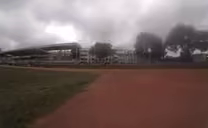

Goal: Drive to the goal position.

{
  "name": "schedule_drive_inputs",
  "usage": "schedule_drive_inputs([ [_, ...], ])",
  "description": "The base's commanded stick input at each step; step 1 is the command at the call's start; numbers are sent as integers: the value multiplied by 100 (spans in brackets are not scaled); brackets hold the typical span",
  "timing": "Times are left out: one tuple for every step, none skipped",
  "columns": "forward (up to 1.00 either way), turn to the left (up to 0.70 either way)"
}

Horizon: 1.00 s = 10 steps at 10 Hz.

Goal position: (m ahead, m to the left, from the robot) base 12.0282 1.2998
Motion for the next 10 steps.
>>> schedule_drive_inputs([
  [70, 0],
  [70, 0],
  [70, 0],
  [70, 0],
  [70, 0],
  [70, 0],
  [70, 0],
  [70, 0],
  [70, 0],
  [70, 0],
])
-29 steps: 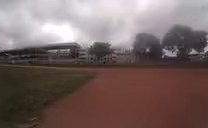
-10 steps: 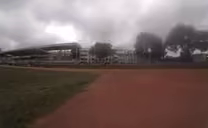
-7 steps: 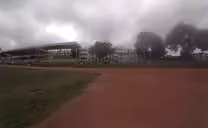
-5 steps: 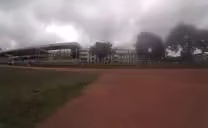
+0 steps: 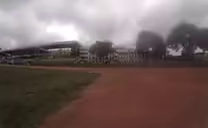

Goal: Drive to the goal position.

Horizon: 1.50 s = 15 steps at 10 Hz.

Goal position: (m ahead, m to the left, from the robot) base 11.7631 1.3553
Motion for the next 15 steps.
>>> schedule_drive_inputs([
  [70, 0],
  [70, 0],
  [70, 0],
  [70, 0],
  [70, 0],
  [70, 0],
  [70, 0],
  [70, 0],
  [70, 0],
  [70, 0],
  [70, 0],
  [70, -10],
  [70, -30],
  [70, -35],
  [70, -35],
])
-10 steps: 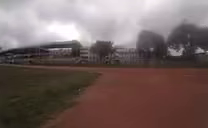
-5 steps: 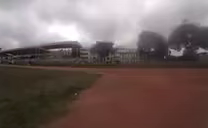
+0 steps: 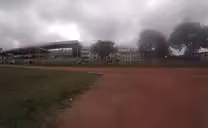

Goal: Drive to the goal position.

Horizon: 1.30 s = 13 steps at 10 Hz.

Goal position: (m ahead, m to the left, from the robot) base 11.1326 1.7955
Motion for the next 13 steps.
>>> schedule_drive_inputs([
  [70, -35],
  [70, -35],
  [70, -35],
  [70, -35],
  [70, -35],
  [70, -35],
  [70, -35],
  [70, -35],
  [70, -35],
  [70, -35],
  [70, -27],
  [70, -9],
  [70, 0],
])
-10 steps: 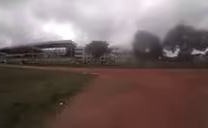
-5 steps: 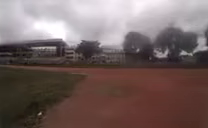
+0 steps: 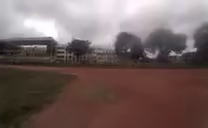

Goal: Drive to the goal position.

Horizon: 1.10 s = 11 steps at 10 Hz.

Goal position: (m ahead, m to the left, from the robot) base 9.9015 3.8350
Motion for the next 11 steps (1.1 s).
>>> schedule_drive_inputs([
  [70, 0],
  [70, 0],
  [70, 0],
  [70, 0],
  [70, 0],
  [70, 0],
  [70, 0],
  [70, 0],
  [70, 0],
  [70, 0],
  [70, 0],
])
